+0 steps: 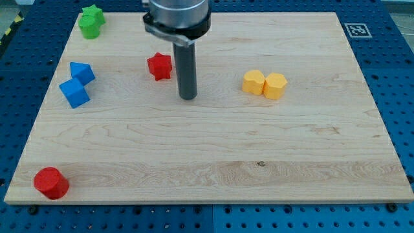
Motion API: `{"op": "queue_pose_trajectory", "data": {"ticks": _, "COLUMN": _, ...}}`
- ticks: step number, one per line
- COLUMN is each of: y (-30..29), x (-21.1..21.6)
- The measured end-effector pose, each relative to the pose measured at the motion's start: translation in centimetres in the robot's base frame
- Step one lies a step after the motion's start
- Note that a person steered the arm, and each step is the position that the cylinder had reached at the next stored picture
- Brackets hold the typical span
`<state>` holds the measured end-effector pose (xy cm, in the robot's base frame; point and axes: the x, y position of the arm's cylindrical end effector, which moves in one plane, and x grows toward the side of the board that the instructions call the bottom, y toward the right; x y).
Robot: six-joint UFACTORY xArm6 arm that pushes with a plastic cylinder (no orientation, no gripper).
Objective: Push the red star towards the down of the board
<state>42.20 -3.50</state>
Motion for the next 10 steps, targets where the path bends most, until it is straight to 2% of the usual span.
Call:
{"op": "queue_pose_trajectory", "data": {"ticks": 2, "y": 0.7, "x": -6.8}}
{"op": "queue_pose_trajectory", "data": {"ticks": 3, "y": -0.9, "x": -9.5}}
{"op": "queue_pose_trajectory", "data": {"ticks": 5, "y": -5.2, "x": -7.8}}
{"op": "queue_pose_trajectory", "data": {"ticks": 10, "y": -6.2, "x": -3.1}}
